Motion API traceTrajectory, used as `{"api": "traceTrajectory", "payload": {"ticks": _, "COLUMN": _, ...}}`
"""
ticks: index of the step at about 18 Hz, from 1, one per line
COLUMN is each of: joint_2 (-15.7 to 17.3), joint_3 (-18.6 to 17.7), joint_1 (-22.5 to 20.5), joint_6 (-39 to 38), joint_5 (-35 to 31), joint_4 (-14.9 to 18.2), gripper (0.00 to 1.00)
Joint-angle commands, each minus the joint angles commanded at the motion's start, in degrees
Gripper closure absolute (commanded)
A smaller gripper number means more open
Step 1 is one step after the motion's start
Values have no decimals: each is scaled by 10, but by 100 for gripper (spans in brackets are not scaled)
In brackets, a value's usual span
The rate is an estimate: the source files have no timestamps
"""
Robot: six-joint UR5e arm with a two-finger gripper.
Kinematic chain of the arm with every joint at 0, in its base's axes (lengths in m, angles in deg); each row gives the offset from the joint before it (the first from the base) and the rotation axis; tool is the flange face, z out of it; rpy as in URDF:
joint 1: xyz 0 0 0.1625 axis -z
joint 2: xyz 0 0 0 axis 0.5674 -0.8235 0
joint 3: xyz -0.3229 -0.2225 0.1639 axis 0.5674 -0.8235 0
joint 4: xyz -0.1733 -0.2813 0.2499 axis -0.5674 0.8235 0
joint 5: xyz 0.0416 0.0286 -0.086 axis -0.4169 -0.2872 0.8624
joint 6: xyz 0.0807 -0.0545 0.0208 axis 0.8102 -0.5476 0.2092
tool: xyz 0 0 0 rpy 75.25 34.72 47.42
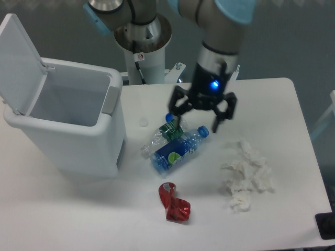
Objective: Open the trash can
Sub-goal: 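Withdraw the gripper from the open trash can toward the bottles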
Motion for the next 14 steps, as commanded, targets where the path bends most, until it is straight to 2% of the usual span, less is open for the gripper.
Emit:
{"api": "traceTrajectory", "payload": {"ticks": 2, "joint_2": -11, "joint_3": 0, "joint_1": -16, "joint_6": 84, "joint_5": -1, "joint_4": -3, "gripper": 0}}
{"api": "traceTrajectory", "payload": {"ticks": 4, "joint_2": -40, "joint_3": 2, "joint_1": -22, "joint_6": 177, "joint_5": -6, "joint_4": -9, "gripper": 0}}
{"api": "traceTrajectory", "payload": {"ticks": 8, "joint_2": -68, "joint_3": 14, "joint_1": -50, "joint_6": 363, "joint_5": -63, "joint_4": -17, "gripper": 0}}
{"api": "traceTrajectory", "payload": {"ticks": 11, "joint_2": -93, "joint_3": 32, "joint_1": -55, "joint_6": 411, "joint_5": -129, "joint_4": -18, "gripper": 0}}
{"api": "traceTrajectory", "payload": {"ticks": 14, "joint_2": -99, "joint_3": 35, "joint_1": -55, "joint_6": 409, "joint_5": -133, "joint_4": -25, "gripper": 0}}
